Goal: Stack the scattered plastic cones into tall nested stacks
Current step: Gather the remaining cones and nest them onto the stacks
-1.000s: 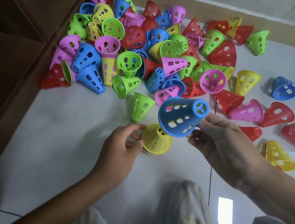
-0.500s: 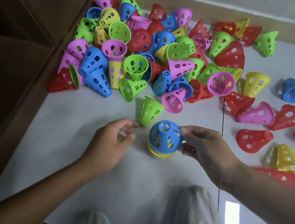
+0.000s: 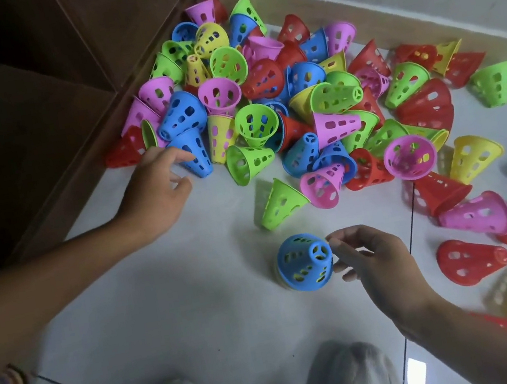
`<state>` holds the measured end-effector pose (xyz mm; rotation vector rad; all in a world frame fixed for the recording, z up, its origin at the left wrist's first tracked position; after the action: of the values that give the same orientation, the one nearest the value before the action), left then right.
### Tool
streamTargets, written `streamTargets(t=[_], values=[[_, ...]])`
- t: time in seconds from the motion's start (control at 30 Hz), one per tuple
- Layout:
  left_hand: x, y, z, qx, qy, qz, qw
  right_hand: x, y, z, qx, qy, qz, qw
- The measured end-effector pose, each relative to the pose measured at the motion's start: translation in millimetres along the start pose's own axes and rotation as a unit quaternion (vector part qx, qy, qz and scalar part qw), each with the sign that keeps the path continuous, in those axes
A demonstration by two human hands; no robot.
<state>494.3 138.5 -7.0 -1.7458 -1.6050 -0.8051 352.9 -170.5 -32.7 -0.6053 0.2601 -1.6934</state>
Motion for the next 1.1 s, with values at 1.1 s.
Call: streamTargets(t=[1.1], values=[[-3.8,59.8,18.7,0.012,-0.005,-0.06,0.998,-87.1,132.6,140.7,0.479,-0.614,0.003,0.627]])
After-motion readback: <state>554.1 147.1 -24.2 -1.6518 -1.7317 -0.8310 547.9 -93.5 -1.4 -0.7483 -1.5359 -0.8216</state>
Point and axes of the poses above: each hand's wrist, its own y-axis towards the middle knuckle, its own x-axis out of the back of the hand, z = x × y, the point moved 10 cm from there along y, towards the middle knuckle, and after that the axes turned 4 degrees about y, right-handed, at the moved point
